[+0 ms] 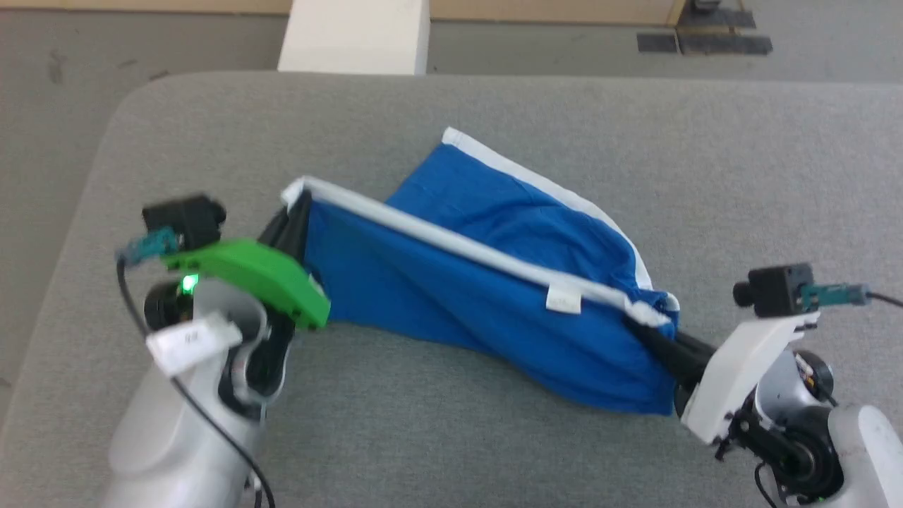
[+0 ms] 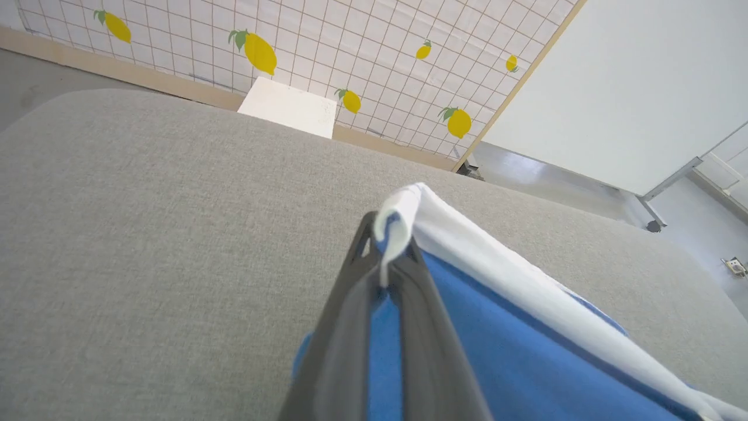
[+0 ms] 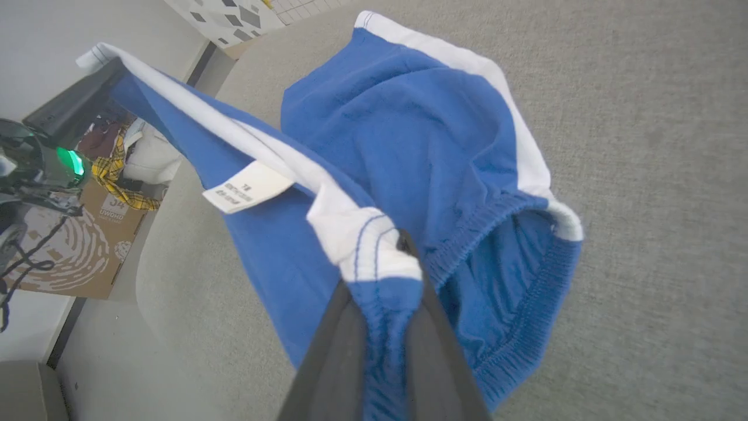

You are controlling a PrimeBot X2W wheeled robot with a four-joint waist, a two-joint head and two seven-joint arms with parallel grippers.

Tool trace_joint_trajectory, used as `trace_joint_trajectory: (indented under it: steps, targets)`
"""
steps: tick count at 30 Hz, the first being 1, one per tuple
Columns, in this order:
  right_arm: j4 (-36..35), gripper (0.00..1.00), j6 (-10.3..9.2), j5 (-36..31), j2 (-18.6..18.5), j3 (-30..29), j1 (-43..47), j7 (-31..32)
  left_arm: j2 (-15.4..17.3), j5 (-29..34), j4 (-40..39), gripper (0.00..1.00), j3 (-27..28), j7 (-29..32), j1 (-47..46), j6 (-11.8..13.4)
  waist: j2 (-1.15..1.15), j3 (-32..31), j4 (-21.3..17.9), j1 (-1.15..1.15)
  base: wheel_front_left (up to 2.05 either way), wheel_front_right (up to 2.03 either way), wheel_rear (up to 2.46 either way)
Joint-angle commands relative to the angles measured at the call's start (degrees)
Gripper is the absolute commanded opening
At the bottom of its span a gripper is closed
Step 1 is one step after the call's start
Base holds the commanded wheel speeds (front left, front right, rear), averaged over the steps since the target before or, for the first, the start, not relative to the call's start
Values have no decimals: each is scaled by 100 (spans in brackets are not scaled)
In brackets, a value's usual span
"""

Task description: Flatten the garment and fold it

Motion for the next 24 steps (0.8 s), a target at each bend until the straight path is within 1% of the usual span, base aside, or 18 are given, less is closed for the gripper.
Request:
trace_joint_trajectory:
  steps: [1, 6, 12, 18, 24]
  targets:
    - [44, 0, -9, -94, 73, -115, -134, -37, 7, 77, 233, 0, 4, -47, -354, -66, 0, 393, -248, 0, 0, 0, 0]
    - [84, 0, -9, -287, 330, -385, -417, -56, -190, 209, 1244, 0, -257, 44, -1408, -322, 0, 762, -380, 0, 0, 0, 0]
    - [133, 0, -9, -349, 518, -504, -597, -68, -390, 365, 2210, 0, -435, -60, -2373, -530, 0, 1080, -594, 0, 0, 0, 0]
    - [156, 0, -9, -323, 627, -471, -767, -177, -458, 489, 2939, 0, -537, -176, -3036, -662, 0, 1370, -812, 0, 0, 0, 0]
    - [178, 0, -9, -275, 670, -377, -886, -186, -470, 625, 3463, 0, -673, -188, -3527, -752, 0, 1649, -952, 0, 0, 0, 0]
